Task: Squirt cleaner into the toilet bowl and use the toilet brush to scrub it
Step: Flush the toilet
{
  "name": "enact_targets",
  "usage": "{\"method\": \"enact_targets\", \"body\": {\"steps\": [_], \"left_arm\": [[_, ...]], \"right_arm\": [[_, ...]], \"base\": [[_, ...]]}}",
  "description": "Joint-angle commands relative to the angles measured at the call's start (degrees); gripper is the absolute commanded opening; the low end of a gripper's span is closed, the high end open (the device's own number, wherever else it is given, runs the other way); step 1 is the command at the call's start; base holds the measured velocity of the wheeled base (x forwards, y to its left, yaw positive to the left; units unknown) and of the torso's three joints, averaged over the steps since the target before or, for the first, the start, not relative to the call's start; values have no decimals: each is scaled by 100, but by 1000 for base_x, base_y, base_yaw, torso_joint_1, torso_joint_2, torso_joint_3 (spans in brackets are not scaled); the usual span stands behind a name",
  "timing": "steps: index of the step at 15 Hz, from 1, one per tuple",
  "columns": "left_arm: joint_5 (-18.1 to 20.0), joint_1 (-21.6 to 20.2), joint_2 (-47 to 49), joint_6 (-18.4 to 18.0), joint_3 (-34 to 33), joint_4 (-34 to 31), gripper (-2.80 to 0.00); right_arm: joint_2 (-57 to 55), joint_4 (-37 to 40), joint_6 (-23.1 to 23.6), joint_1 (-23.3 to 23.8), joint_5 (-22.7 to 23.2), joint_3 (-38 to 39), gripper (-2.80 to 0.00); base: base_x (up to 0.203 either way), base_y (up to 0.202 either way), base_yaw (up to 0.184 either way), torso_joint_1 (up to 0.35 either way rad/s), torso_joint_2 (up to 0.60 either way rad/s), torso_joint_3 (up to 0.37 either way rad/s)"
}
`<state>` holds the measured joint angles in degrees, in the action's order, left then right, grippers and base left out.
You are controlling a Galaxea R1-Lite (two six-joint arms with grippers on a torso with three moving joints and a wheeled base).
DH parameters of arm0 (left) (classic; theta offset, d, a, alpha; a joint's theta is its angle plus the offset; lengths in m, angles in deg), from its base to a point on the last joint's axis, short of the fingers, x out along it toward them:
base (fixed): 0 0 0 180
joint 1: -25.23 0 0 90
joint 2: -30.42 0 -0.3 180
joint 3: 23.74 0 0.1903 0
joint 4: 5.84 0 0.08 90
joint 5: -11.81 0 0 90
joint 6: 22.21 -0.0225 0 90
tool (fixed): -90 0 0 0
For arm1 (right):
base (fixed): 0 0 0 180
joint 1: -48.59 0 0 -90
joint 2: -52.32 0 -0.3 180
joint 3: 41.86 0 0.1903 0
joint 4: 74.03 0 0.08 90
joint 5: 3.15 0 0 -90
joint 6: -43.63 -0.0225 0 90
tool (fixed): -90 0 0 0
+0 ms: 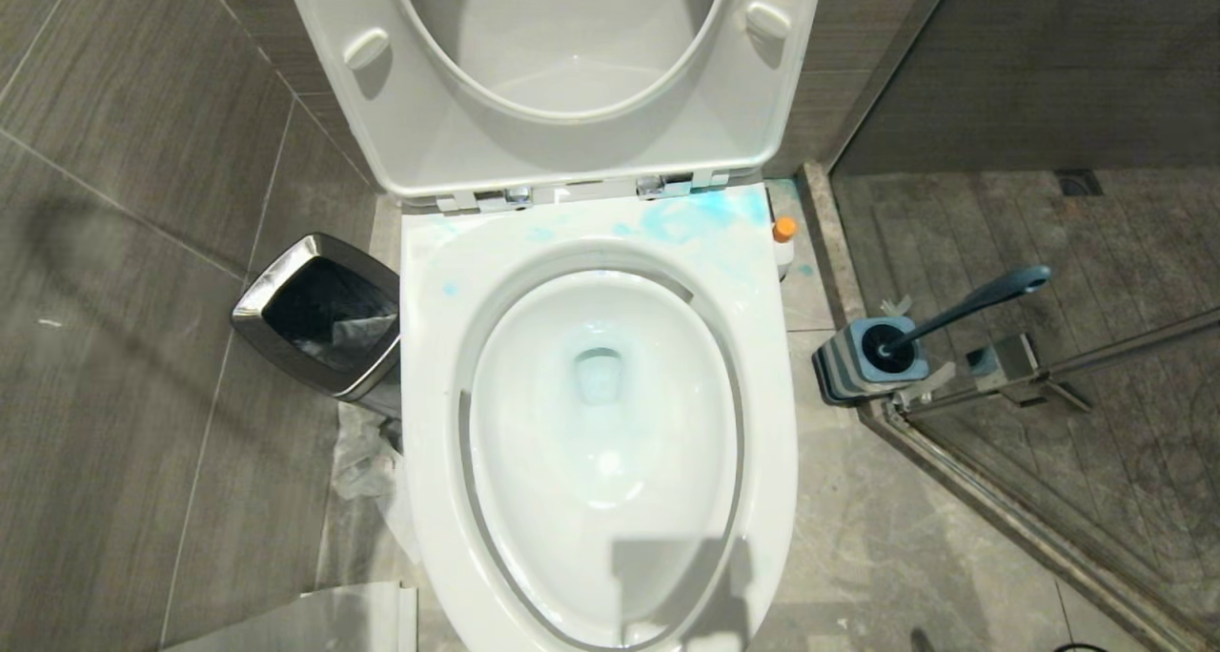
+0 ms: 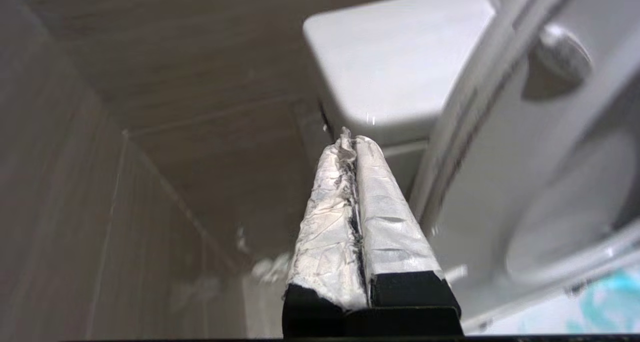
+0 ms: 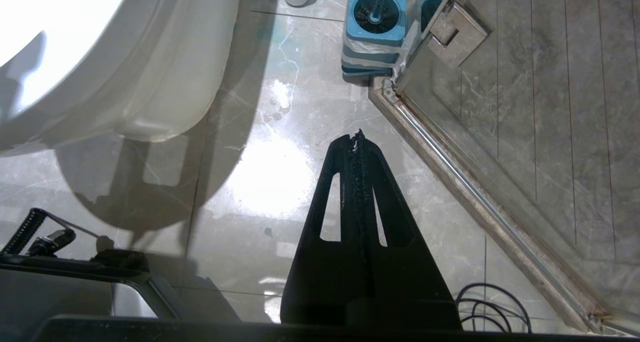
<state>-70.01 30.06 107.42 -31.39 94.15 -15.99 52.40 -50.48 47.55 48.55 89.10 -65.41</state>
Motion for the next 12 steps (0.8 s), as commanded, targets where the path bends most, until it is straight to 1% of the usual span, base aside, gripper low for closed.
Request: {"method": "enact_targets", "body": {"steps": [1, 2, 4, 6, 8, 12], "left_arm": [[7, 158, 1068, 306, 561, 461, -280], [4, 154, 1203, 454, 590, 616, -280], [-18, 108, 1416, 585, 667, 796, -280], [-29, -32, 1615, 699, 896, 826, -280], [-119, -141, 1816, 832, 1150, 882, -280], [-154, -149, 2003, 1124, 1365, 1175, -280]], "right_arm": [[-7, -1, 4, -5, 3, 1, -280], [-7, -1, 4, 1, 3, 1, -280], [-7, -1, 4, -1, 3, 1, -280], [-7, -1, 4, -5, 3, 1, -280], [-7, -1, 4, -5, 3, 1, -280], [-7, -1, 4, -4, 3, 1, -280]], "base": [[0, 0, 0, 0, 0, 0], [0, 0, 0, 0, 0, 0], [0, 0, 0, 0, 0, 0], [0, 0, 0, 0, 0, 0], [0, 0, 0, 0, 0, 0], [0, 0, 0, 0, 0, 0]]}}
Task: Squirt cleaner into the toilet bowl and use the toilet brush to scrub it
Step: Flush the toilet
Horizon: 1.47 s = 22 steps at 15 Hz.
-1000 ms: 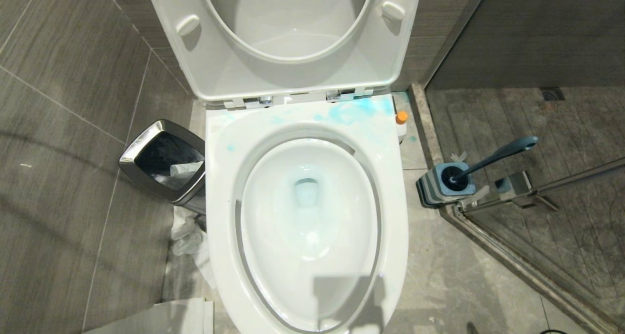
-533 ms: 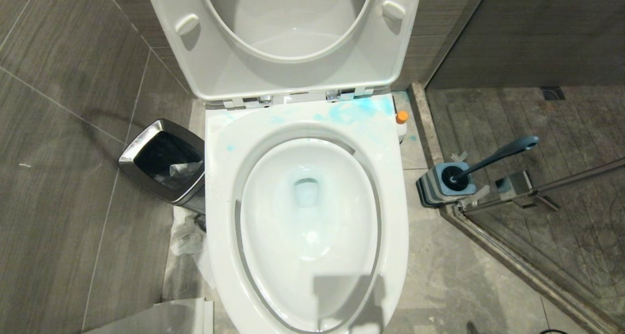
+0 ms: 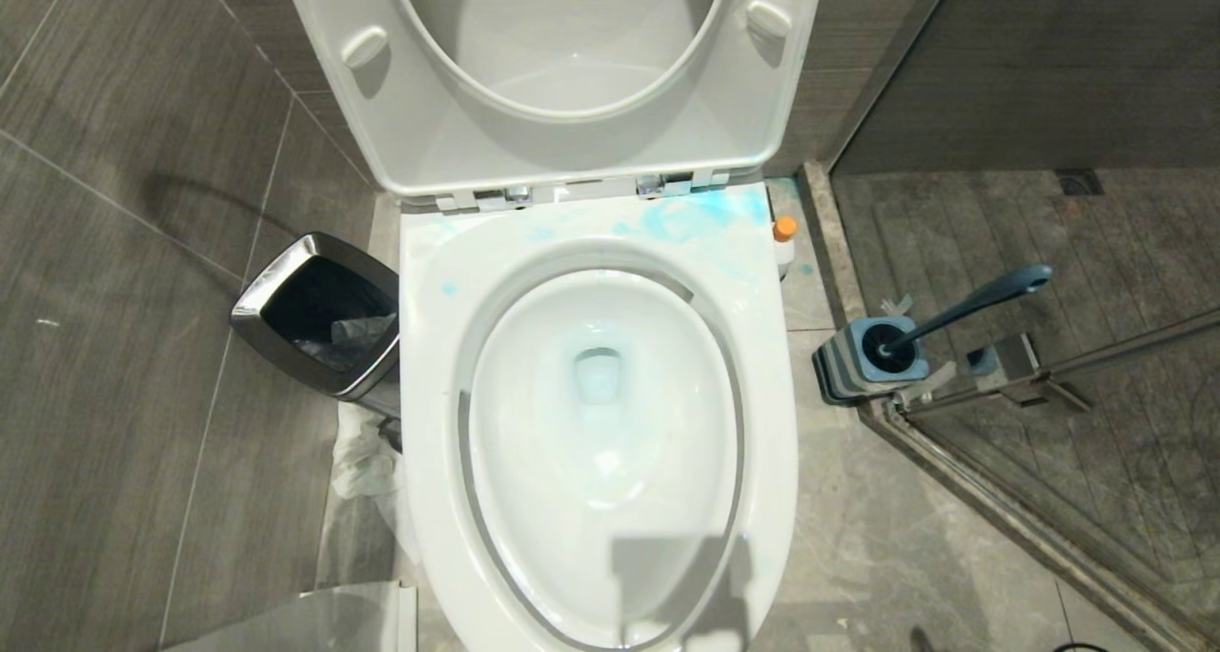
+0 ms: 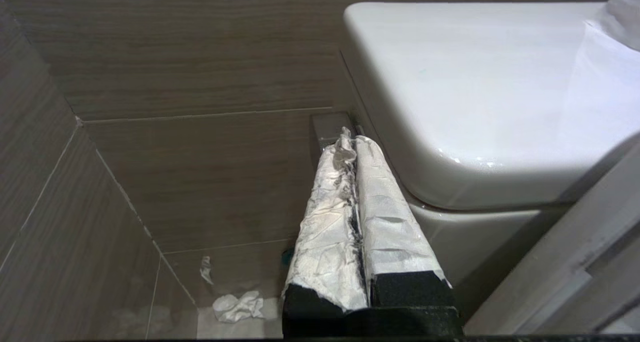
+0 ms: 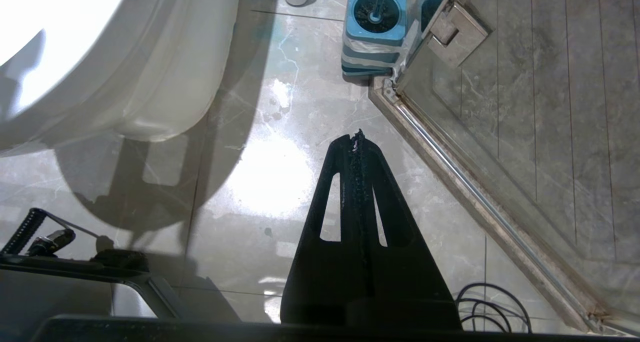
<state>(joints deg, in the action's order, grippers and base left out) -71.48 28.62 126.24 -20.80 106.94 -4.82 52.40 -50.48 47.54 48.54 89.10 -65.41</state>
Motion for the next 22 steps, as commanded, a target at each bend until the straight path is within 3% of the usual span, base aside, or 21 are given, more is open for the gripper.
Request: {"method": "enact_targets", "body": {"steps": [1, 8, 16, 19, 22], "left_arm": [[-23, -5, 149, 221, 187, 107, -280], [-21, -22, 382, 738, 325, 481, -280], [27, 110, 753, 773, 333, 408, -280], [15, 118, 967, 850, 421, -63, -280], [14, 118, 1186, 915, 474, -66, -280]], "right_arm": [[-7, -1, 5, -1, 3, 1, -280], [-7, -1, 5, -4, 3, 1, -280], [-7, -1, 5, -4, 3, 1, -280], [-7, -1, 5, -2, 3, 1, -280], [-7, -1, 5, -1, 3, 1, -280]], "base": [[0, 0, 0, 0, 0, 0], [0, 0, 0, 0, 0, 0], [0, 0, 0, 0, 0, 0], [0, 0, 0, 0, 0, 0], [0, 0, 0, 0, 0, 0]]}}
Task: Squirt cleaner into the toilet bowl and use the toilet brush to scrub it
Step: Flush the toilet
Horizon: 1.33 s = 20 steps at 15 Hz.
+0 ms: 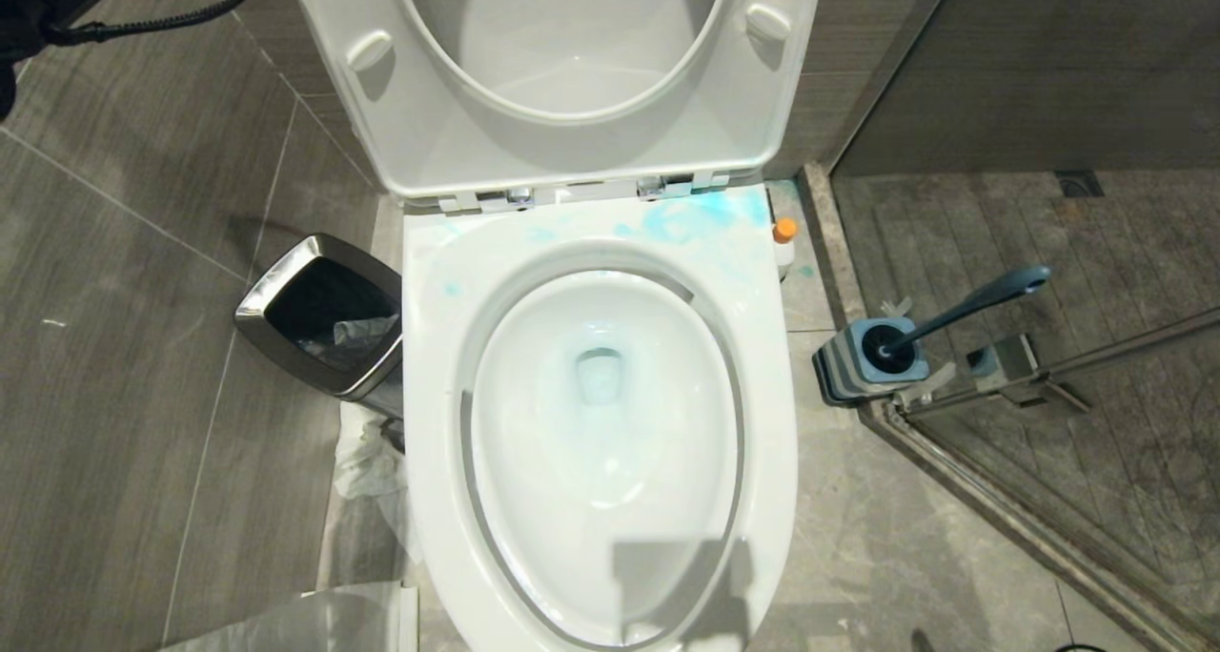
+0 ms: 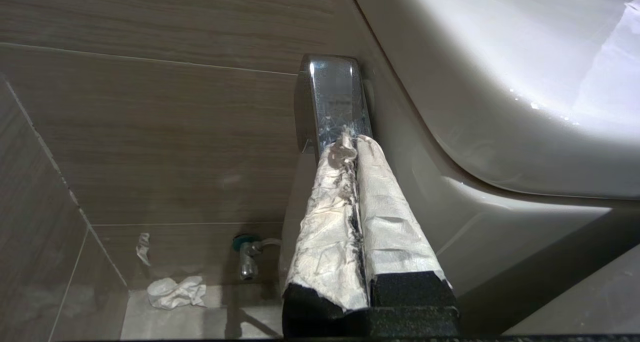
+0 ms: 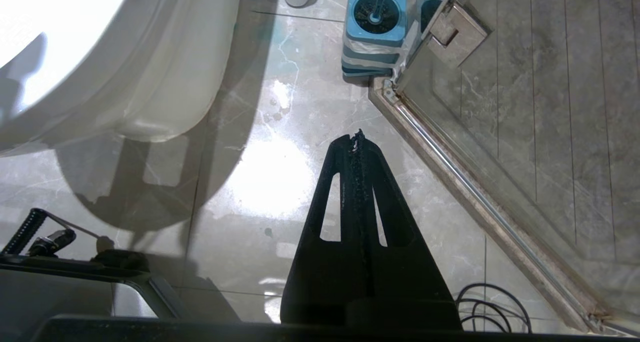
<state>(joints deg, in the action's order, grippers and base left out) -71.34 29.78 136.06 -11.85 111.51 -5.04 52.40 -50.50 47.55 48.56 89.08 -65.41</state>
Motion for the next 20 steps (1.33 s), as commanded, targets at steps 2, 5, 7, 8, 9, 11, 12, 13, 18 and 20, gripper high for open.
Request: {"method": "enact_targets", "body": {"steps": [2, 5, 7, 8, 9, 11, 12, 13, 18, 20], "left_arm": [[0, -5, 323, 38, 18, -48, -280], [9, 8, 522, 142, 53, -52, -280], [17, 44, 586, 174, 53, -69, -280], [18, 46, 633, 222, 53, -70, -280], [18, 46, 634, 276, 53, -70, -280], [18, 37, 609, 316, 53, -70, -280], [18, 37, 592, 317, 53, -61, -280], [18, 29, 571, 317, 53, -61, -280], [107, 20, 365, 352, 53, -75, -280], [138, 8, 152, 352, 45, -98, -280]], "right_arm": [[-7, 1, 4, -5, 5, 1, -280], [-7, 1, 4, -6, 5, 1, -280], [-7, 1, 4, 1, 5, 1, -280], [-7, 1, 4, 2, 5, 1, -280], [-7, 1, 4, 2, 5, 1, -280], [-7, 1, 4, 1, 5, 1, -280], [-7, 1, 4, -4, 5, 1, -280], [-7, 1, 4, -1, 5, 1, -280], [-7, 1, 4, 2, 5, 1, -280], [-7, 1, 4, 1, 5, 1, -280]], "base": [[0, 0, 0, 0, 0, 0], [0, 0, 0, 0, 0, 0], [0, 0, 0, 0, 0, 0], [0, 0, 0, 0, 0, 0], [0, 0, 0, 0, 0, 0], [0, 0, 0, 0, 0, 0], [0, 0, 0, 0, 0, 0], [0, 0, 0, 0, 0, 0], [0, 0, 0, 0, 0, 0], [0, 0, 0, 0, 0, 0]]}}
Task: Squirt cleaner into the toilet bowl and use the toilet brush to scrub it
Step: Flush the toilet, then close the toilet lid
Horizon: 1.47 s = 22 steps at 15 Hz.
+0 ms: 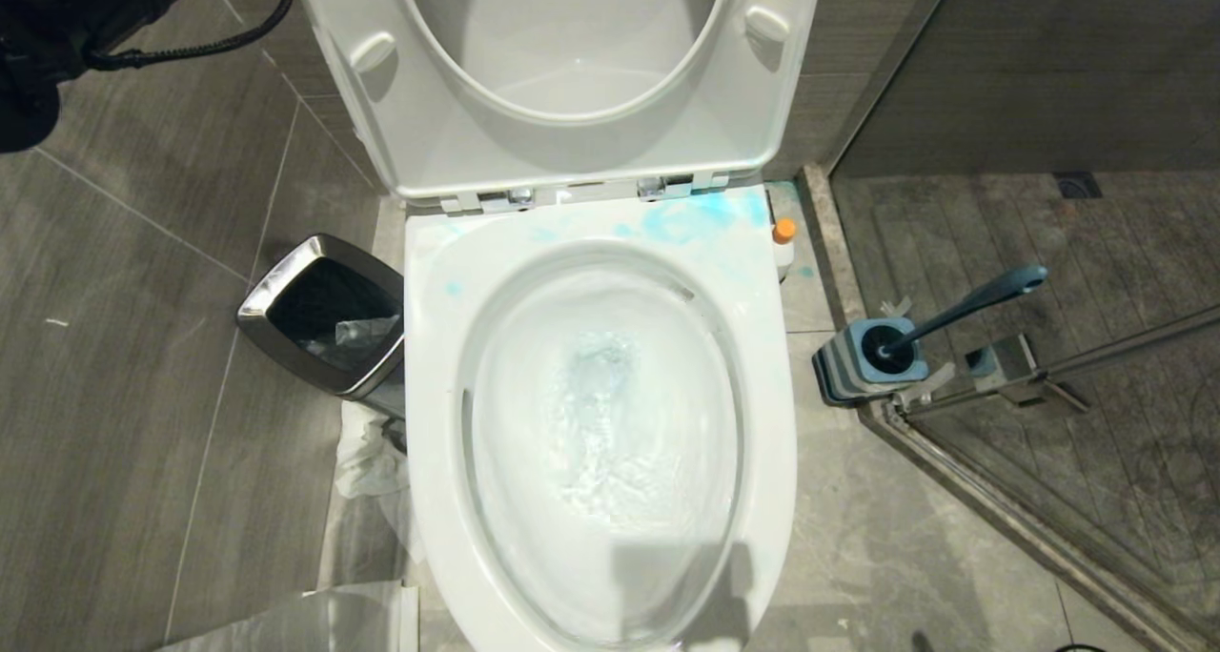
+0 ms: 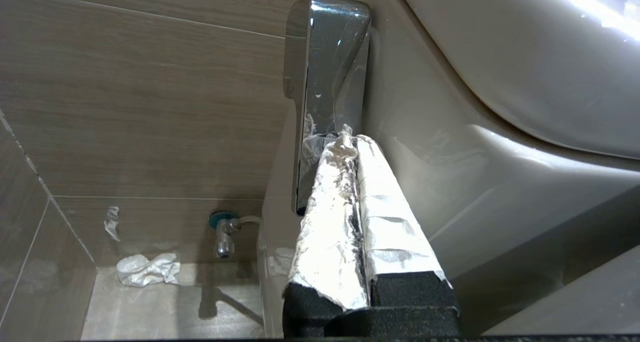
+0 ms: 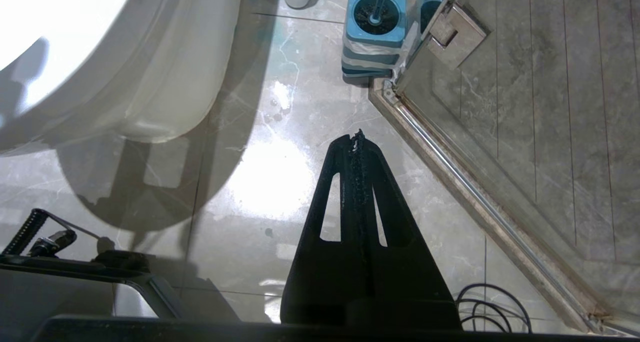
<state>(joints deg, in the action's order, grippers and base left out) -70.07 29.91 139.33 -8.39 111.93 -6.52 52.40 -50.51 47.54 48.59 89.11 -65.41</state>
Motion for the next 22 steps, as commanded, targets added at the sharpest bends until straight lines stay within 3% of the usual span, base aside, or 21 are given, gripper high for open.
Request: {"method": "enact_targets", "body": {"steps": [1, 6, 8, 12, 17, 18, 20, 22], "left_arm": [[4, -14, -313, 1, 3, 30, -280], [-20, -324, -1317, -139, -57, -314, -280], [-40, -454, -1828, -280, -65, -898, -280], [-8, -634, -2937, -961, -239, -2361, -280], [82, -665, -3186, -968, -223, -2848, -280], [412, -707, -3123, -913, -211, -2819, -280], [1575, -952, -2857, -683, -152, -2584, -280], [2172, -1100, -2341, -340, -112, -1693, -280]], "right_arm": [[-7, 2, 4, -1, 2, 1, -280], [-7, 2, 4, -9, 2, 1, -280], [-7, 2, 4, 0, 2, 1, -280], [-7, 2, 4, -2, 2, 1, -280], [-7, 2, 4, -7, 2, 1, -280], [-7, 2, 4, -3, 2, 1, -280], [-7, 2, 4, 0, 2, 1, -280], [-7, 2, 4, -2, 2, 1, -280]], "base": [[0, 0, 0, 0, 0, 0], [0, 0, 0, 0, 0, 0], [0, 0, 0, 0, 0, 0], [0, 0, 0, 0, 0, 0], [0, 0, 0, 0, 0, 0], [0, 0, 0, 0, 0, 0], [0, 0, 0, 0, 0, 0], [0, 0, 0, 0, 0, 0]]}}
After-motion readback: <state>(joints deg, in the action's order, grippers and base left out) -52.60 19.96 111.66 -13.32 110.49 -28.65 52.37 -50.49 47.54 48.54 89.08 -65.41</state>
